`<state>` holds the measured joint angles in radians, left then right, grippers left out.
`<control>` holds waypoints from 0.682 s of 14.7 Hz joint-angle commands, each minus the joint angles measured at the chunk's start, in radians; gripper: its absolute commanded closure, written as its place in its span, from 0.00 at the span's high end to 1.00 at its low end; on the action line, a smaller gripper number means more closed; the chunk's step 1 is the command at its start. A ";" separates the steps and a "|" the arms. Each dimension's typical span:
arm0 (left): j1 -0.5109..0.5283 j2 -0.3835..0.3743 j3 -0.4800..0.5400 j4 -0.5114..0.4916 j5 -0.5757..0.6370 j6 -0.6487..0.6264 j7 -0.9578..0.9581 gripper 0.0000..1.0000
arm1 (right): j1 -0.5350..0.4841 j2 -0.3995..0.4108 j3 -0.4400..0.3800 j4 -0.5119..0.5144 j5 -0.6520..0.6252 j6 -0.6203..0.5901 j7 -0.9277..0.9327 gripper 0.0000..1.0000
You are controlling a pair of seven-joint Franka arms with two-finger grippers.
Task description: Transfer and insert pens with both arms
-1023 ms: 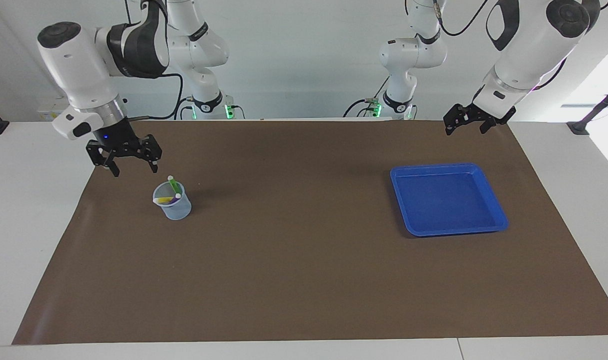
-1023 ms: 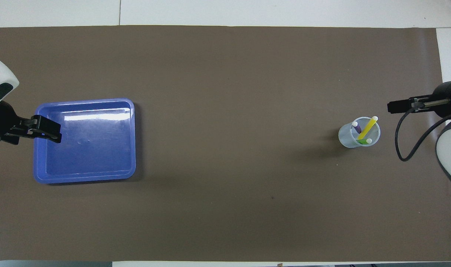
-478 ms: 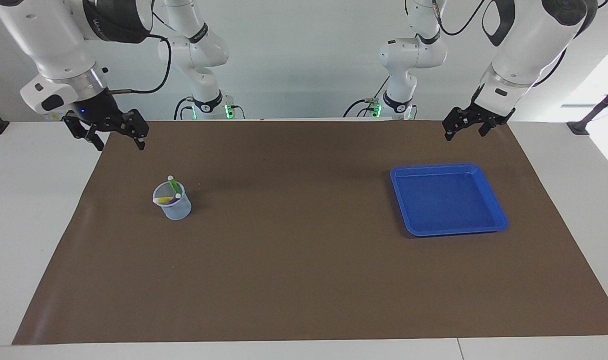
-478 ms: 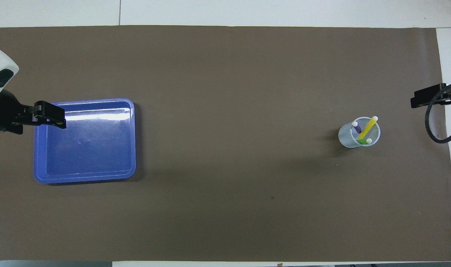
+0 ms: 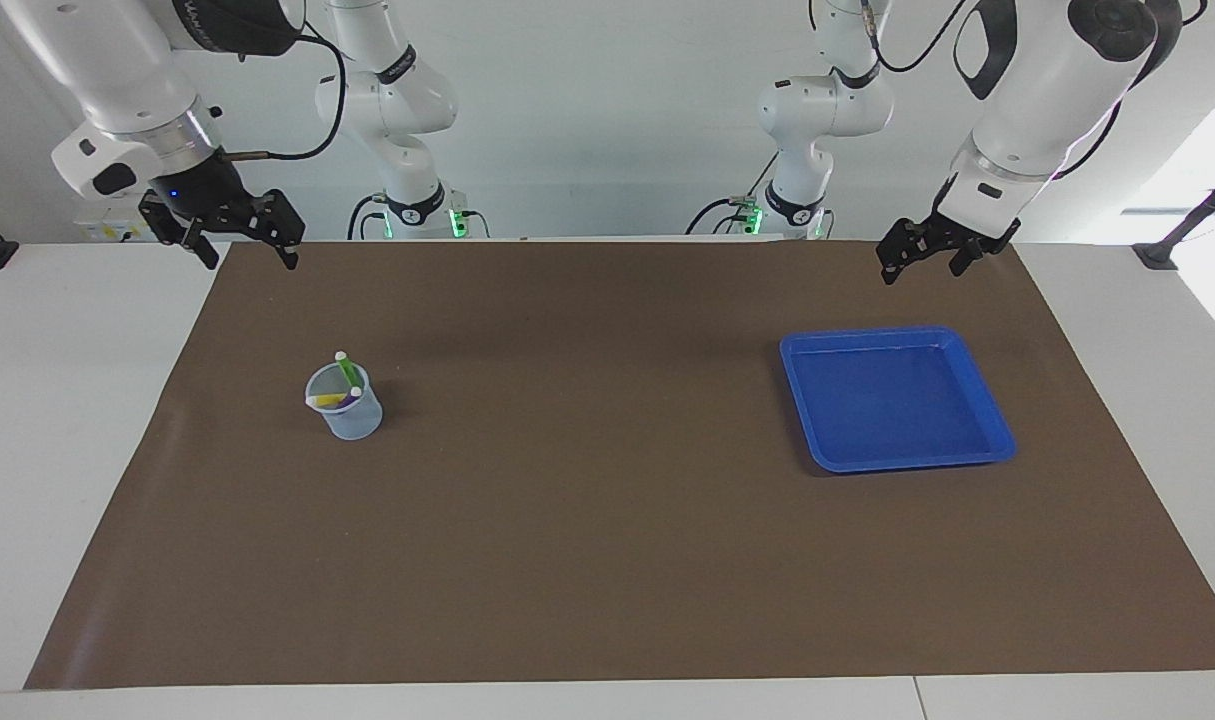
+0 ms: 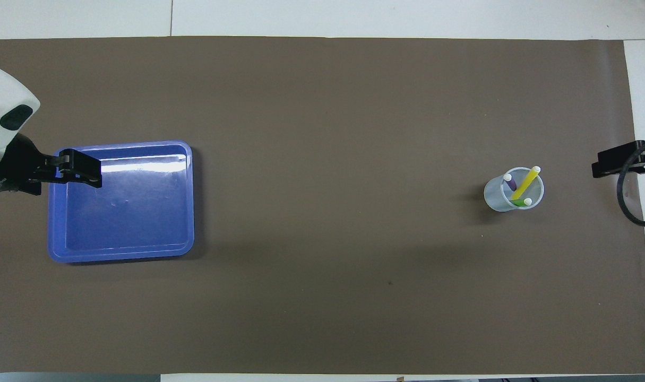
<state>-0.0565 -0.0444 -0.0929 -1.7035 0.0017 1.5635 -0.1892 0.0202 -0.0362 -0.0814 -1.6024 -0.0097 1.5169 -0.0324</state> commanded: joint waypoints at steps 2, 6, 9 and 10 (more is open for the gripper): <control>-0.017 -0.003 0.042 0.029 -0.003 0.000 0.033 1.00 | -0.006 -0.027 0.008 -0.043 -0.007 0.048 0.023 1.00; -0.019 0.011 0.047 0.078 -0.040 -0.069 0.045 1.00 | -0.005 -0.024 0.009 -0.040 -0.009 0.068 0.042 1.00; -0.023 0.011 0.047 0.078 -0.040 -0.066 0.051 1.00 | -0.005 -0.021 0.015 -0.034 -0.003 0.060 0.063 1.00; -0.023 0.011 0.045 0.076 -0.040 -0.068 0.054 1.00 | -0.005 -0.021 0.018 -0.034 -0.003 0.062 0.074 1.00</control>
<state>-0.0628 -0.0442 -0.0622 -1.6479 -0.0283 1.5172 -0.1534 0.0202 -0.0373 -0.0763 -1.6132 -0.0097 1.5628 0.0046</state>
